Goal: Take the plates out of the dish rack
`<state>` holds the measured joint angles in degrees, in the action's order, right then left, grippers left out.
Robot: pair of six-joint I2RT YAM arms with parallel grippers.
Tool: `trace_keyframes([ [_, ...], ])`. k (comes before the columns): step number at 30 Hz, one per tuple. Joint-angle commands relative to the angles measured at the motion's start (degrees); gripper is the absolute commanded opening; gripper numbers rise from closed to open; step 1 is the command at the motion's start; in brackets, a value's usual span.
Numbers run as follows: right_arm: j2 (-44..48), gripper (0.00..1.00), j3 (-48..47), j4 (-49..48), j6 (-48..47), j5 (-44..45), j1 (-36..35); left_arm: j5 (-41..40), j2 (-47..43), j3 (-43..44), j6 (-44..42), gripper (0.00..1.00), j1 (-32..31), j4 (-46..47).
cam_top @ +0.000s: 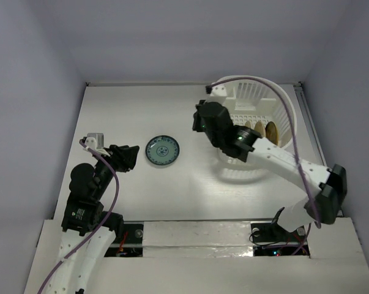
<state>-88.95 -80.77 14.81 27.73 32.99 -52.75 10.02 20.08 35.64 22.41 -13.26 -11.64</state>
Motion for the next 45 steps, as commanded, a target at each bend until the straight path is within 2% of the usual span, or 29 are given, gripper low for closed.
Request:
trace_keyframes([
  [1, 5.4, 0.0, 2.7, 6.3, -3.9, 9.0, 3.4, 0.5, 0.0, 1.6, -0.1, 0.42, 0.4, 2.0],
  [4, 9.1, 0.0, 5.4, 9.4, -4.6, 9.5, 7.3, 0.6, -0.1, 1.5, -0.1, 0.42, 0.4, 2.1],
  [5, 9.8, 0.04, 6.1, 10.6, -4.8, 8.8, 8.2, 0.6, 0.0, 1.6, 0.0, 0.42, 0.4, 2.1],
  [7, 10.9, 0.14, 7.5, 12.2, -5.6, 8.1, 10.3, 0.7, -0.1, 1.5, 0.0, 0.42, 0.4, 2.1],
  [8, 10.9, 0.26, 7.8, 13.0, -5.8, 8.1, 10.8, 0.7, -0.1, 1.5, 0.0, 0.42, 0.4, 2.1],
  [11, 9.8, 0.38, 8.4, 14.6, -6.9, 7.1, 12.1, 0.6, -0.1, 1.5, -0.1, 0.42, 0.4, 2.1],
  [16, 5.6, 0.41, 8.1, 15.4, -7.7, 5.7, 13.2, 0.6, -0.2, 1.5, -0.1, 0.42, 0.4, 2.1],
  [19, 2.1, 0.41, 7.2, 15.9, -8.3, 6.3, 13.2, 0.5, -0.2, 1.5, 0.0, 0.42, 0.4, 2.1],
  [25, -2.5, 0.35, 5.5, 17.4, -8.7, 10.3, 14.3, 0.4, -0.5, 1.5, 0.0, 0.42, 0.4, 2.0],
  [35, -3.3, 0.11, 2.4, 19.5, -11.6, 13.8, 14.3, 0.5, -0.6, 1.5, 0.0, 0.42, 0.4, 2.0],
  [45, -1.8, 0.0, 1.2, 20.4, -16.2, 15.2, 14.3, 0.6, -0.7, 1.5, -0.1, 0.42, 0.4, 2.1],
])
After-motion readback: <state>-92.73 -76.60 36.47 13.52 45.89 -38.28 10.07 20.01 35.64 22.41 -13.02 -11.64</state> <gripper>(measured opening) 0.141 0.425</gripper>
